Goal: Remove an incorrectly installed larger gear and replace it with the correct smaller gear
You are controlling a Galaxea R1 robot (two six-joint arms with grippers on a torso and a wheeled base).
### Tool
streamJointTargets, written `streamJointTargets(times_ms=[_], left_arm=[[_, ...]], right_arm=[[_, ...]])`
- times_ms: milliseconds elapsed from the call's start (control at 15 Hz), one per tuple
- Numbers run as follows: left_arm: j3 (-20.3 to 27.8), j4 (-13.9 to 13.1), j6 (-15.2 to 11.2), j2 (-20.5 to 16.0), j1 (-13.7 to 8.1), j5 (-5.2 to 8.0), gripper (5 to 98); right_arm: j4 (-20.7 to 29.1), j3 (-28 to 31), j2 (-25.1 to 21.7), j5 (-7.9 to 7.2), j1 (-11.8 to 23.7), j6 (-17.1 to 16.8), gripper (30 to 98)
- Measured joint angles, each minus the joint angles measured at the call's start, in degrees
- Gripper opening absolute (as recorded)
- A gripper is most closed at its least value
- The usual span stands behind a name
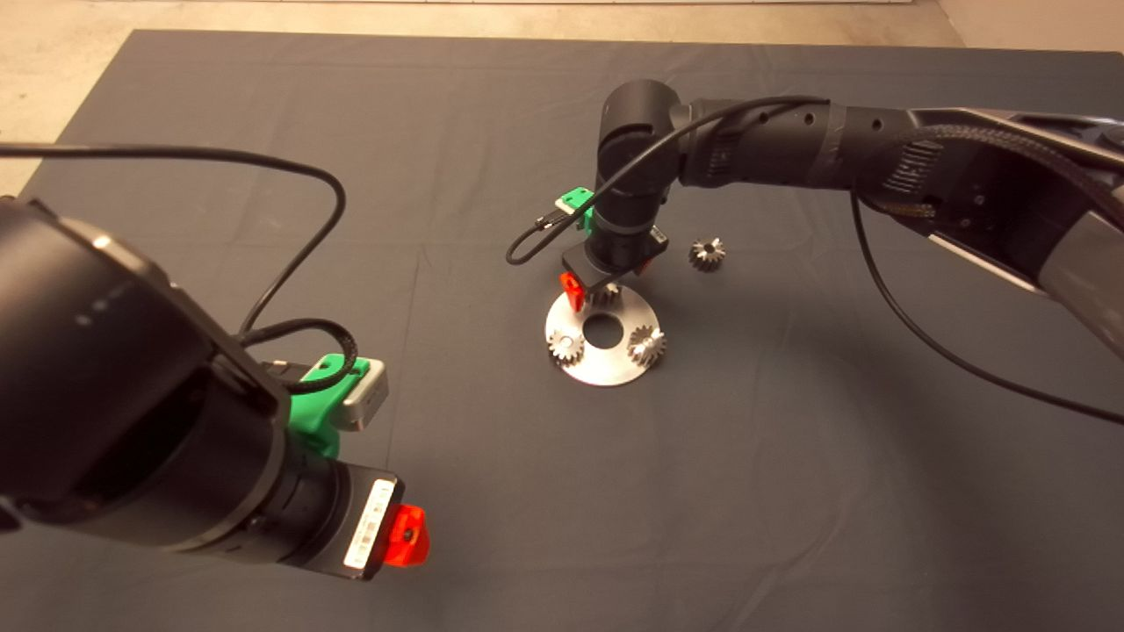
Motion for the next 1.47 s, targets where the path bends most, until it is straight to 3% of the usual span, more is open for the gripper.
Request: streamJointTargets(times_ms=[200,400,733,1000,1267,1467], left_arm=[[0.0,0.0,0.0,0.0,0.0,0.0,98.2],[0.0,0.0,0.0,0.0,0.0,0.0,98.2],[0.0,0.0,0.0,0.0,0.0,-0.02,98.2],[0.0,0.0,0.0,0.0,0.0,-0.02,98.2],[0.0,0.0,0.0,0.0,0.0,0.0,98.2],[0.0,0.0,0.0,0.0,0.0,0.0,98.2]], right_arm=[[-0.2,-0.3,0.0,0.0,0.0,0.0,85.5],[-0.2,-0.5,0.0,0.0,0.0,0.0,85.3],[-0.2,-0.8,0.7,0.02,0.0,0.0,75.1],[-0.3,-0.8,1.0,0.44,0.0,-0.2,74.4],[-0.3,-0.8,1.0,0.96,0.0,-0.2,66.8],[-0.4,-1.5,1.0,1.04,0.0,-0.2,65.5]])
